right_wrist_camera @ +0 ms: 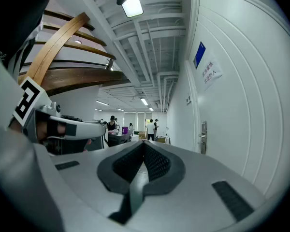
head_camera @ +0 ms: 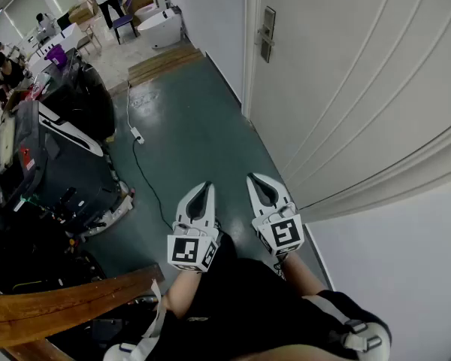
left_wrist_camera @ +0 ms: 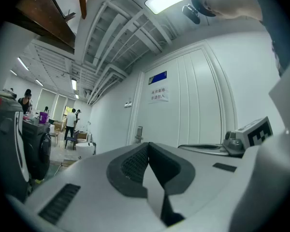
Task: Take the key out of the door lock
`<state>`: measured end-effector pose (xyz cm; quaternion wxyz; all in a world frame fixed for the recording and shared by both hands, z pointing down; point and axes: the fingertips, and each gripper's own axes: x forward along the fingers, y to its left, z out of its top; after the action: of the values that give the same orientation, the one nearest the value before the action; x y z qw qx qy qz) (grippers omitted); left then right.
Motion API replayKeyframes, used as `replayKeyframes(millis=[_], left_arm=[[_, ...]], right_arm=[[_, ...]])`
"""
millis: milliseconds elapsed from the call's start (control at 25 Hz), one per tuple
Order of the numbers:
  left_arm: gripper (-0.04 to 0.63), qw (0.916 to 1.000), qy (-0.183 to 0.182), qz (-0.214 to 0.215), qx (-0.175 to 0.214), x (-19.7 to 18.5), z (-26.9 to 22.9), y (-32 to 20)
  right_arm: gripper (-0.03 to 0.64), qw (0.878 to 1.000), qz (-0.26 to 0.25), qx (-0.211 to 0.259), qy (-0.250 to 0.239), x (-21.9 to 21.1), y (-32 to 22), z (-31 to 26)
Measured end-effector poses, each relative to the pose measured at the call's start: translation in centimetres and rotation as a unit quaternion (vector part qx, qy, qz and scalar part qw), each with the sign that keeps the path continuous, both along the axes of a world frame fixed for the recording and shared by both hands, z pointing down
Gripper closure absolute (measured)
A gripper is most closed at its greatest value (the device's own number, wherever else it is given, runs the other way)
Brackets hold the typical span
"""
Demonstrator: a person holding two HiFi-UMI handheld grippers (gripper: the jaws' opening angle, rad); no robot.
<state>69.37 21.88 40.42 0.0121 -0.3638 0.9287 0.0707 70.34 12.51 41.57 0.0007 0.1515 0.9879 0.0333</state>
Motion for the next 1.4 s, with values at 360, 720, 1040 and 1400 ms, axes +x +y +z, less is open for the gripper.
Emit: replayKeyframes(millis=[360, 720, 1040, 1400], left_arm=[[0.572, 0.9999, 0.008, 0.002, -0.011, -3.3, 0.7, 0.9], [0.572, 0.9990, 0.039, -0.019, -0.009, -10.0, 3.5, 3.3], [0.571, 0.9975, 0.068, -0.010, -0.015, -16.7, 5.2, 4.4], [0.571, 0.9988, 0.049, 0.000, -0.005, -23.5, 3.2, 7.6]], right_arm=[[0.609, 1.000, -0.014, -0.010, 0.002, -3.6, 1.3, 0.2], [0.512, 0.996, -0.036, -0.065, 0.053, -10.2, 1.8, 3.3], [0.419, 0.995, -0.052, -0.023, 0.076, -16.6, 3.2, 4.6], [0.387, 0.997, -0.052, -0.006, 0.065, -23.3, 6.5, 3.6]])
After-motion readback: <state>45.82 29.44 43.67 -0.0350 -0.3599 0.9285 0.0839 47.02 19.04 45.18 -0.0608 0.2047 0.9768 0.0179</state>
